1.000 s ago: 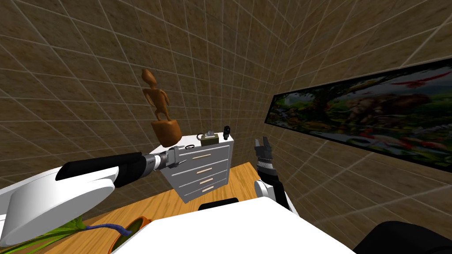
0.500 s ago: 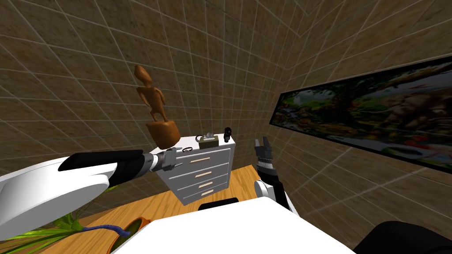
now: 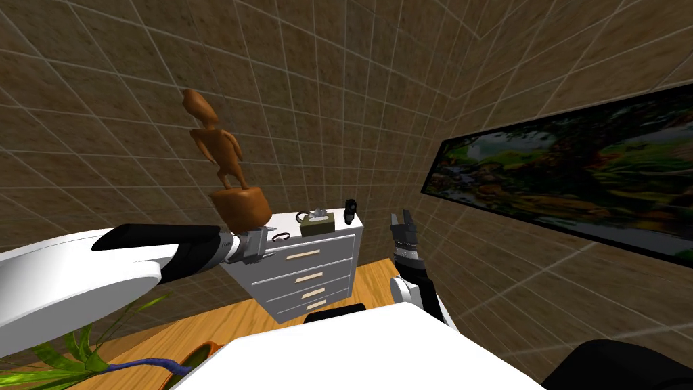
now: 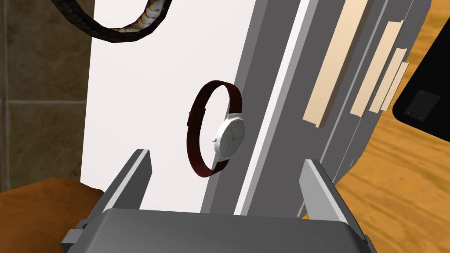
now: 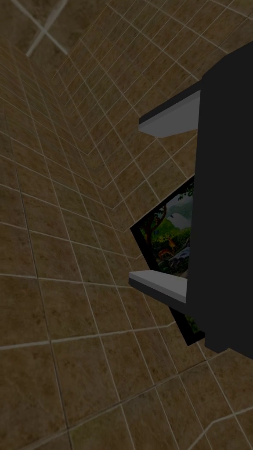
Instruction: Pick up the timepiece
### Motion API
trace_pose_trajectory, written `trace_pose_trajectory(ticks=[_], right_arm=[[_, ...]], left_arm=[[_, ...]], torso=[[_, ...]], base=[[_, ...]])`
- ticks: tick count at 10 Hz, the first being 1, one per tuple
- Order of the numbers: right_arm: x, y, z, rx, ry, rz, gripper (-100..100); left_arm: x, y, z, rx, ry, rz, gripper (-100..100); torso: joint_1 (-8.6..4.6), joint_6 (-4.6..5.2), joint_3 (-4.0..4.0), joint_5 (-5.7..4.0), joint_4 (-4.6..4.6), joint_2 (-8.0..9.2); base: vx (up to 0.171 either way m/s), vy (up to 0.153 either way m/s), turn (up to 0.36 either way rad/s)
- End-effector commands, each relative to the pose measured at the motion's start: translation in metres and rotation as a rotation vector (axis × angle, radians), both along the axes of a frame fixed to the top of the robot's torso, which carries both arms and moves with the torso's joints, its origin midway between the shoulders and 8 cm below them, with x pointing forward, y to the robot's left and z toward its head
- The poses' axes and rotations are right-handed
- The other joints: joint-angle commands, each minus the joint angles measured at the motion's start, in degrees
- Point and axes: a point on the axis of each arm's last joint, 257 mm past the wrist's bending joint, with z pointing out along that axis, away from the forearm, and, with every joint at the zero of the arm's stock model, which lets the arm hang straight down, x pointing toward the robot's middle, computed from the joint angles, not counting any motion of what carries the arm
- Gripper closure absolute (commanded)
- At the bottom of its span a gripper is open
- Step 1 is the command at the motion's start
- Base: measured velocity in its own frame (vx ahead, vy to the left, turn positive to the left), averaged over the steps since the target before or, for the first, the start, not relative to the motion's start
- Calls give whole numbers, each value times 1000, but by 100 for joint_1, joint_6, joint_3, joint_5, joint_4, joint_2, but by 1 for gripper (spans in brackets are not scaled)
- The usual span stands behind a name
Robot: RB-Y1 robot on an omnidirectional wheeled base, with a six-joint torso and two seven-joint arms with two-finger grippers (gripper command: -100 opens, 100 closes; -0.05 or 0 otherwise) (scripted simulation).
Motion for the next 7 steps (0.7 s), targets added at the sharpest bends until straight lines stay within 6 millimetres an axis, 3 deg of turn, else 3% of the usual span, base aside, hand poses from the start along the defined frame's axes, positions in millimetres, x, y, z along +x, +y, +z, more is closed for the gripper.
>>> trace_pose_trajectory(ticks=[1, 2, 7], right_arm=[[0, 0, 0, 0, 0, 0, 0], [0, 0, 0, 0, 0, 0, 0], [0, 0, 0, 0, 0, 0, 0]], left_arm=[[0, 0, 0, 0, 0, 0, 0], [8, 11, -2, -1, -3, 22, -100], [24, 40, -9, 0, -7, 77, -100]], torso=[[0, 0, 0, 0, 0, 0], [4, -1, 13, 1, 6, 21], [-5, -1, 39, -1, 17, 64]], base=[[12, -3, -2], [-26, -16, -146], [-67, -25, -118]])
